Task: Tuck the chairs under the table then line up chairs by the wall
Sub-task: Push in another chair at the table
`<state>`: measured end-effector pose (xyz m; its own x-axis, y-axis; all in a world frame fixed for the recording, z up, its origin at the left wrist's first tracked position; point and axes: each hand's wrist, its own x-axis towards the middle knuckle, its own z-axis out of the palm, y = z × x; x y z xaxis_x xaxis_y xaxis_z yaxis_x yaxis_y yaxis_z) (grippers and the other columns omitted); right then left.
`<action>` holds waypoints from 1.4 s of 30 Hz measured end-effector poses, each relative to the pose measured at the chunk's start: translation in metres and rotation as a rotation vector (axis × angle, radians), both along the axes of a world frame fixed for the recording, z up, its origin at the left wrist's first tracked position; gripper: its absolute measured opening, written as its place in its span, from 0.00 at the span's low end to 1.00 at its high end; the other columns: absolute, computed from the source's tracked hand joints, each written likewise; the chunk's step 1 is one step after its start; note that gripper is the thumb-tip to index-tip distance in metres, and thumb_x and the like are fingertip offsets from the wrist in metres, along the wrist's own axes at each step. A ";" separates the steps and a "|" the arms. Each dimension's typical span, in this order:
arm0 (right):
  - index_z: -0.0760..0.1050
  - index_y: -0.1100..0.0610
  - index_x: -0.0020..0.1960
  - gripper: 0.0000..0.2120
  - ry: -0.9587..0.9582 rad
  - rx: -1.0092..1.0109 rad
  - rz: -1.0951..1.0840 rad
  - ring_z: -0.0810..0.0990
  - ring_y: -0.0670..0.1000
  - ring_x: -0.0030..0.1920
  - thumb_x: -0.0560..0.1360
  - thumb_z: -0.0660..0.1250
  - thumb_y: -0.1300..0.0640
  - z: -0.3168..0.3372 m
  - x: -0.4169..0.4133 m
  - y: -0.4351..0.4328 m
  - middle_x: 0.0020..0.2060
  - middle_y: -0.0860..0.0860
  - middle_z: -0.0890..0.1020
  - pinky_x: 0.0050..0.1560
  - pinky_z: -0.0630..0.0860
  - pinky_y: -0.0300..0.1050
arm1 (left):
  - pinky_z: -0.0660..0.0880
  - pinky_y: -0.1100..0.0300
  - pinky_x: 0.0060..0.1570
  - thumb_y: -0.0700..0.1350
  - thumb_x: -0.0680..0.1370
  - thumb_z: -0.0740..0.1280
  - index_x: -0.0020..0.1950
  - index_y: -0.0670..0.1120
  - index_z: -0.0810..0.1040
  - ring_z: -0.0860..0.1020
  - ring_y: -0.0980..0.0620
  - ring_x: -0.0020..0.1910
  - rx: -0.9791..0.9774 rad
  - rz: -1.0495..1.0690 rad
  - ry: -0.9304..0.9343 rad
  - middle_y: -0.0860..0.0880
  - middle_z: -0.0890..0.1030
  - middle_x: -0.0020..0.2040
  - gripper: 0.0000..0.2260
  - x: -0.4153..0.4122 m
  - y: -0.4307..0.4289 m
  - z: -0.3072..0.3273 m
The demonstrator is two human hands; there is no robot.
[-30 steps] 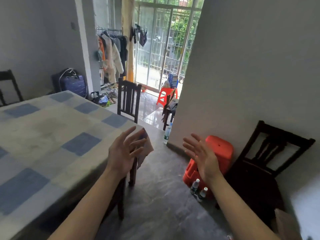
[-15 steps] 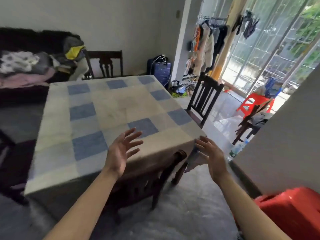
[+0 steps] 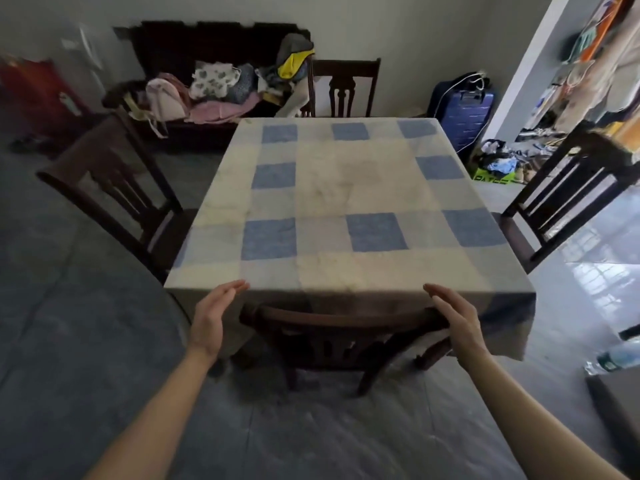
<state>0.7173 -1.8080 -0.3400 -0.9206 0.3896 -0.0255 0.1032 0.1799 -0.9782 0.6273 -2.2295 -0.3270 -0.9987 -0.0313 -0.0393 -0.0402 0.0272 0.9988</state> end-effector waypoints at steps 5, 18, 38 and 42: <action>0.83 0.58 0.61 0.11 -0.046 -0.050 -0.046 0.81 0.34 0.52 0.80 0.68 0.63 -0.013 -0.009 0.006 0.55 0.47 0.85 0.57 0.75 0.33 | 0.74 0.65 0.60 0.39 0.80 0.64 0.54 0.45 0.85 0.83 0.56 0.56 -0.007 -0.067 -0.007 0.54 0.88 0.51 0.10 -0.015 0.029 -0.032; 0.80 0.55 0.30 0.17 -0.075 -0.178 -0.256 0.76 0.51 0.37 0.78 0.72 0.56 -0.037 -0.026 0.001 0.29 0.51 0.80 0.43 0.70 0.48 | 0.71 0.56 0.43 0.39 0.63 0.64 0.24 0.49 0.80 0.77 0.47 0.37 -0.025 0.127 -0.035 0.52 0.82 0.27 0.10 -0.032 0.044 -0.060; 0.78 0.67 0.30 0.15 -0.118 -0.189 -0.369 0.73 0.55 0.35 0.76 0.70 0.68 -0.041 0.154 -0.045 0.27 0.58 0.77 0.38 0.66 0.50 | 0.74 0.67 0.35 0.22 0.70 0.62 0.26 0.33 0.75 0.77 0.42 0.37 -0.069 0.185 -0.098 0.39 0.80 0.29 0.14 0.146 -0.001 -0.055; 0.80 0.63 0.28 0.16 -0.141 -0.172 -0.393 0.75 0.55 0.33 0.75 0.70 0.68 -0.048 0.191 -0.061 0.26 0.56 0.79 0.40 0.68 0.51 | 0.74 0.63 0.37 0.23 0.70 0.64 0.25 0.34 0.75 0.78 0.42 0.36 -0.066 0.188 -0.109 0.39 0.81 0.28 0.14 0.179 -0.016 -0.058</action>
<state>0.9084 -1.8691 -0.3876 -0.6863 0.6882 -0.2352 0.2658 -0.0637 -0.9619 0.8065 -2.2455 -0.3854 -0.9650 -0.2227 -0.1386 -0.1585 0.0740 0.9846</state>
